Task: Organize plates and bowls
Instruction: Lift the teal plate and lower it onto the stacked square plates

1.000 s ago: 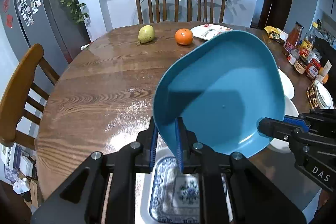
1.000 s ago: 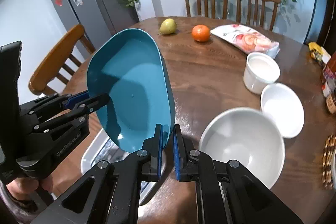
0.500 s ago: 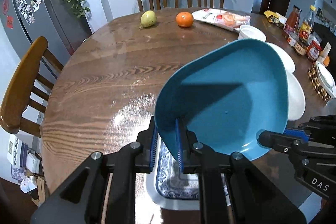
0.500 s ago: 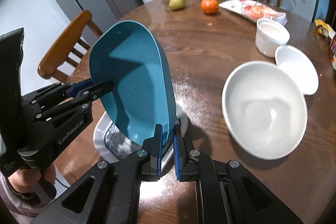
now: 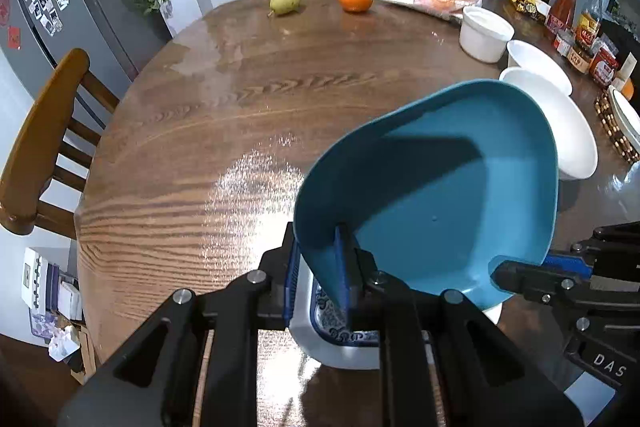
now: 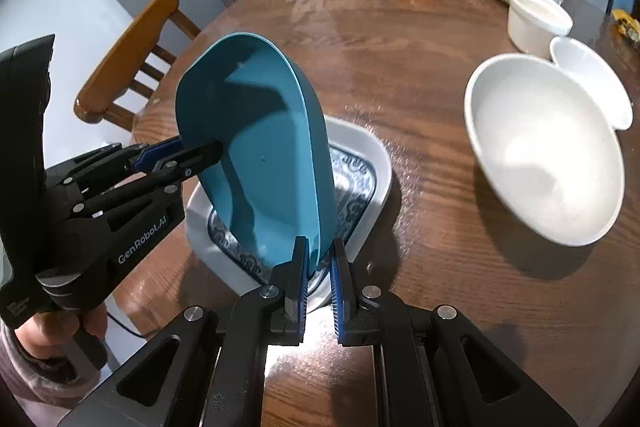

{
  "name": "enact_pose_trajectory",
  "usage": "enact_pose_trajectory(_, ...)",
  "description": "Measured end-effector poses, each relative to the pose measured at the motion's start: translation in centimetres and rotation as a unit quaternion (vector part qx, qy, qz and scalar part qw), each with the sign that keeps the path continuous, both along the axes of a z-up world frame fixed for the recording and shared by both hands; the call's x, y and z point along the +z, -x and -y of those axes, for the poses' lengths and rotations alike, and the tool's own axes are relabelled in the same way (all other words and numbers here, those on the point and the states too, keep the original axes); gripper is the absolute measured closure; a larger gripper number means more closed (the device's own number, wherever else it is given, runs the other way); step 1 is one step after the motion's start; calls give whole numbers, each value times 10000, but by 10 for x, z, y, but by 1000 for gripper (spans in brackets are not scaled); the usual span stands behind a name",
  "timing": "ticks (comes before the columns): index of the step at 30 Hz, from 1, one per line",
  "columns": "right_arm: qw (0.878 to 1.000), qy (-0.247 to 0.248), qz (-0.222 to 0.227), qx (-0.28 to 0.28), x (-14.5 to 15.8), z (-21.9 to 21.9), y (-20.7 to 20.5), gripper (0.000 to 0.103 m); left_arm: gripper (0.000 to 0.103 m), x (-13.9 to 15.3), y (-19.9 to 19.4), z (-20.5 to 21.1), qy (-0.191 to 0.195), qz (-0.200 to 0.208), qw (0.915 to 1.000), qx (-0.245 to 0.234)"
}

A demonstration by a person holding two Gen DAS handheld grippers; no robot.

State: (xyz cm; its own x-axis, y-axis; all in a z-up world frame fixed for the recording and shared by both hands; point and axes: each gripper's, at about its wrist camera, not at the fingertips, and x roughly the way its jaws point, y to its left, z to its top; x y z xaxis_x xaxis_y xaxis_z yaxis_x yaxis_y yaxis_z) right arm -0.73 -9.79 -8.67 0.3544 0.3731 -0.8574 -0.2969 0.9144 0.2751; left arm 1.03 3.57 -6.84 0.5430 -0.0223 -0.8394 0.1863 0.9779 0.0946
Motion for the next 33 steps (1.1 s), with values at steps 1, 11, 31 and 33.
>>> enact_pose_trajectory(1, 10000, 3, -21, 4, -2, -1, 1, 92, 88, -2, 0, 1, -12, -17, 10000, 2)
enact_pose_trajectory(11, 9997, -96, -233, 53, -7, -4, 1, 91, 87, 0, -1, 1, -126, -61, 9999, -87)
enact_pose_trajectory(31, 9976, -343, -602, -61, -24, -1, 0, 88, 87, -11, -5, 7, -281, -192, 9992, -202)
enact_pose_trajectory(33, 9977, -330, -590, -77, -24, 0, -1, 88, 87, -13, -5, 7, -272, -196, 9993, -185)
